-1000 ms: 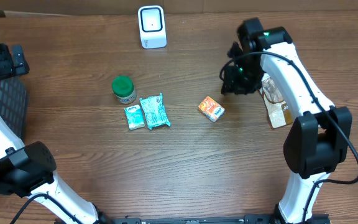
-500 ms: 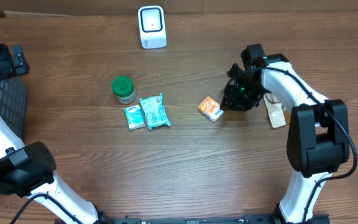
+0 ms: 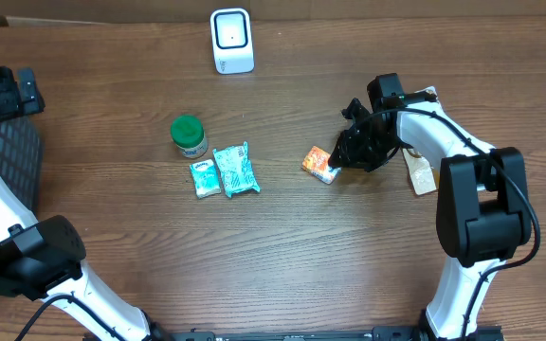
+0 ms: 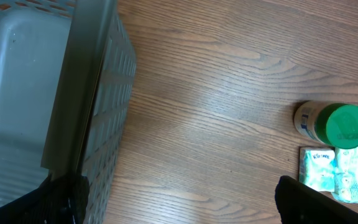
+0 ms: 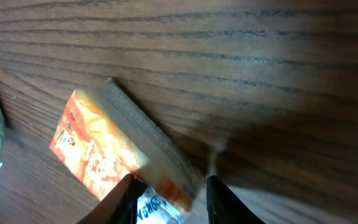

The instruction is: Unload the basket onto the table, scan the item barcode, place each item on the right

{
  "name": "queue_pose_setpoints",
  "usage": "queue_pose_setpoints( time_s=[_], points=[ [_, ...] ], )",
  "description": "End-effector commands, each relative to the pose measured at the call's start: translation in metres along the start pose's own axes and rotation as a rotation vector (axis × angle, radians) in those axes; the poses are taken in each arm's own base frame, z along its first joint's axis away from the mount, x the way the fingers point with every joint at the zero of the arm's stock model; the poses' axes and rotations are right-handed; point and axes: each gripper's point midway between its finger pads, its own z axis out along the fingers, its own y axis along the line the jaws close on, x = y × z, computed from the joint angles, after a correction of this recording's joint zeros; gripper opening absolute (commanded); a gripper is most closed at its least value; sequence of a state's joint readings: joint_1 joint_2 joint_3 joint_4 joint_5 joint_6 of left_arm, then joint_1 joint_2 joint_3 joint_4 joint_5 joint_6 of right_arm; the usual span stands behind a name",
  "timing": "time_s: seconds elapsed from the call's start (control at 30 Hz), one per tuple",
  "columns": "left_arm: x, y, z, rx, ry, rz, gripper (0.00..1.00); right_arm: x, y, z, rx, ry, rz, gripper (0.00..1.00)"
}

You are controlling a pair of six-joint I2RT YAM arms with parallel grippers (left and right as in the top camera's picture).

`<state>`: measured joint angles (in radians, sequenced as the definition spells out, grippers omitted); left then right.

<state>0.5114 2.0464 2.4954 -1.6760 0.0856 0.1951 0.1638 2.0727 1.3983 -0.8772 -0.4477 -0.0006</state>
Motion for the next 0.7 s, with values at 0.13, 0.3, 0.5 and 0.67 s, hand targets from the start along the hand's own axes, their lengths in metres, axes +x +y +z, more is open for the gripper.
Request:
queue_pose_setpoints(
  time_s=[0.13,0.3,0.5,0.67],
  points=[
    [-0.002,0.001,-0.016,-0.012,-0.046,0.021,1.00,0.003,-0.002,0.007,-0.017,0.014,0.001,0.27],
    [-0.002,0.001,-0.016,-0.012,-0.046,0.021,1.00,0.017,-0.003,0.014,-0.034,0.051,0.028,0.04],
    [-0.002,0.001,-0.016,-0.012,-0.046,0.021,1.00,0.025,0.019,0.010,-0.156,0.091,0.070,0.04],
    [-0.002,0.001,-0.016,-0.012,-0.046,0.021,0.99,0.022,0.059,-0.017,-0.330,0.110,0.113,0.04]
  ],
)
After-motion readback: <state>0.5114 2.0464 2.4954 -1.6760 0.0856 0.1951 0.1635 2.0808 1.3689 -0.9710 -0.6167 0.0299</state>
